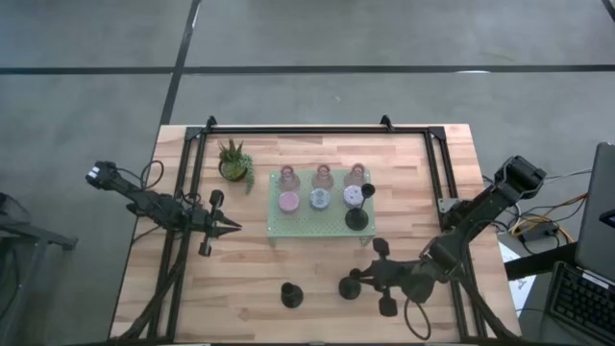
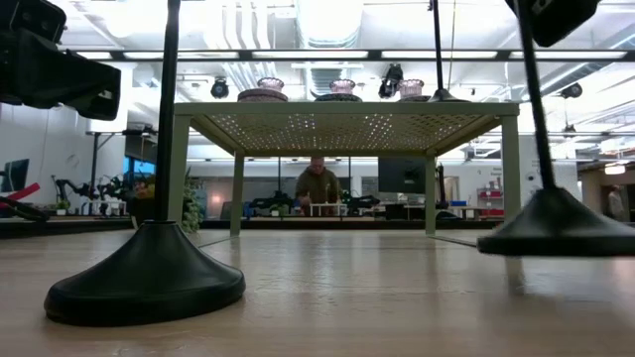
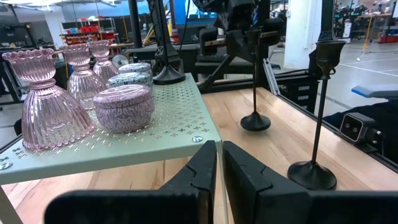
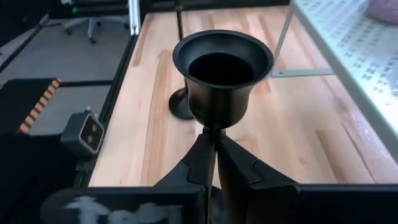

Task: Pick & Place candle stick holders
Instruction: Put the right black candle holder on the shelf

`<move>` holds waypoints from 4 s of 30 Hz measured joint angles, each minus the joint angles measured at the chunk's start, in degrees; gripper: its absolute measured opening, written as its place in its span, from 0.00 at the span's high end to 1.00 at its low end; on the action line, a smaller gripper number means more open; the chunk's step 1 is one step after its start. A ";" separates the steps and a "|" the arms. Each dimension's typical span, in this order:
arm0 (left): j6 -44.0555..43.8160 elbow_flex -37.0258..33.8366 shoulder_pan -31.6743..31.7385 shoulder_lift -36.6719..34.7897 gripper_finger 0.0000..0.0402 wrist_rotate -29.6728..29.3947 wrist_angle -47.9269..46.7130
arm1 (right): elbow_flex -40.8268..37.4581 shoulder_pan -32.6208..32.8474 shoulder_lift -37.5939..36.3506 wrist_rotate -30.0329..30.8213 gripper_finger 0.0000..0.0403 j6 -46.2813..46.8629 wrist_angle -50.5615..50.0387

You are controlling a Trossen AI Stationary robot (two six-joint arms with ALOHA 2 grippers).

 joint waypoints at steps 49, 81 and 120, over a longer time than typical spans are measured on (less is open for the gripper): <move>0.01 0.00 0.01 0.02 0.92 0.00 0.02 | 19.88 -9.76 6.02 13.12 0.97 -4.54 -5.14; 0.01 0.01 -0.01 0.02 0.92 -0.02 0.04 | 32.44 -13.71 10.30 24.92 0.97 -1.28 -21.52; 0.02 0.00 -0.01 0.02 0.92 0.00 0.00 | 30.16 -15.32 10.08 24.60 0.97 -1.15 -21.30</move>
